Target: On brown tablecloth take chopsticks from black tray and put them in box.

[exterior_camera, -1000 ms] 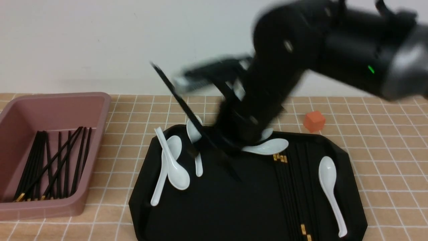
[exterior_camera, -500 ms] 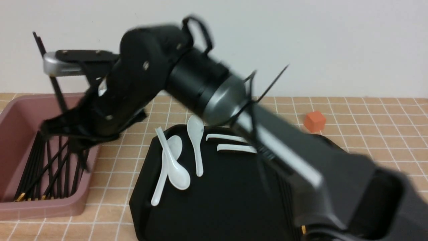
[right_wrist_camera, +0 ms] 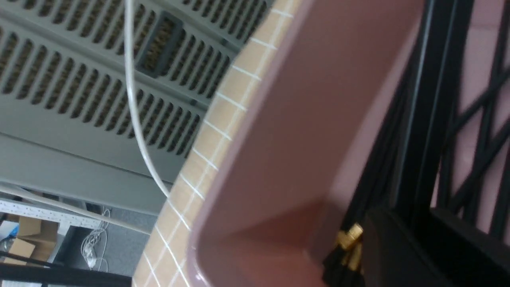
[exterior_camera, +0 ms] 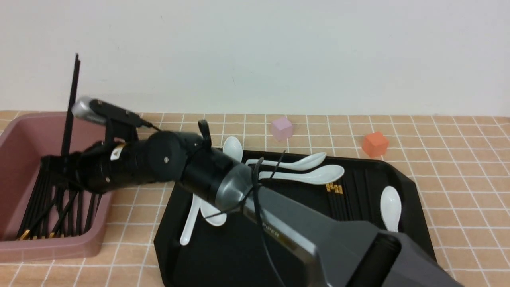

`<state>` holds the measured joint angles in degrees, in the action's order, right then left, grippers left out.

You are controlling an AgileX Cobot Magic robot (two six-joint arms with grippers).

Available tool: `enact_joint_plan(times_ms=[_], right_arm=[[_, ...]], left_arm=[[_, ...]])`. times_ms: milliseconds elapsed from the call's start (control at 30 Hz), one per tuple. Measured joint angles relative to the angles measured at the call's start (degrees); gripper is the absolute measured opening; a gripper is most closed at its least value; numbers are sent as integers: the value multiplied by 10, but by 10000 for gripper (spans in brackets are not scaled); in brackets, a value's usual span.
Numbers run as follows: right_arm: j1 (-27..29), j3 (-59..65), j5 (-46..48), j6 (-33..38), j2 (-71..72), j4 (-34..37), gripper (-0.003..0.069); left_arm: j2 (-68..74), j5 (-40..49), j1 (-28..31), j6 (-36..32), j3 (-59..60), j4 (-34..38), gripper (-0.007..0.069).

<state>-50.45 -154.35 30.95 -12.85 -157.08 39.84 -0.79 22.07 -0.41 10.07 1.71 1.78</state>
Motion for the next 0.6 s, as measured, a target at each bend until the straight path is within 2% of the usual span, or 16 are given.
enact_joint_plan(times_ms=[133, 300, 367, 500, 600], right_arm=[[0, 0, 7, 0, -3, 2, 189], [1, -3, 50, 2, -1, 1, 383], [1, -4, 73, 2, 4, -1, 433], [1, -4, 128, 4, 22, -34, 465], [1, -4, 177, 24, 53, -84, 430]], left_arm=[[0, 0, 0, 0, 0, 0, 238], [0, 0, 0, 0, 0, 0, 238], [0, 0, 0, 0, 0, 0, 238], [0, 0, 0, 0, 0, 0, 238], [0, 0, 0, 0, 0, 0, 238]])
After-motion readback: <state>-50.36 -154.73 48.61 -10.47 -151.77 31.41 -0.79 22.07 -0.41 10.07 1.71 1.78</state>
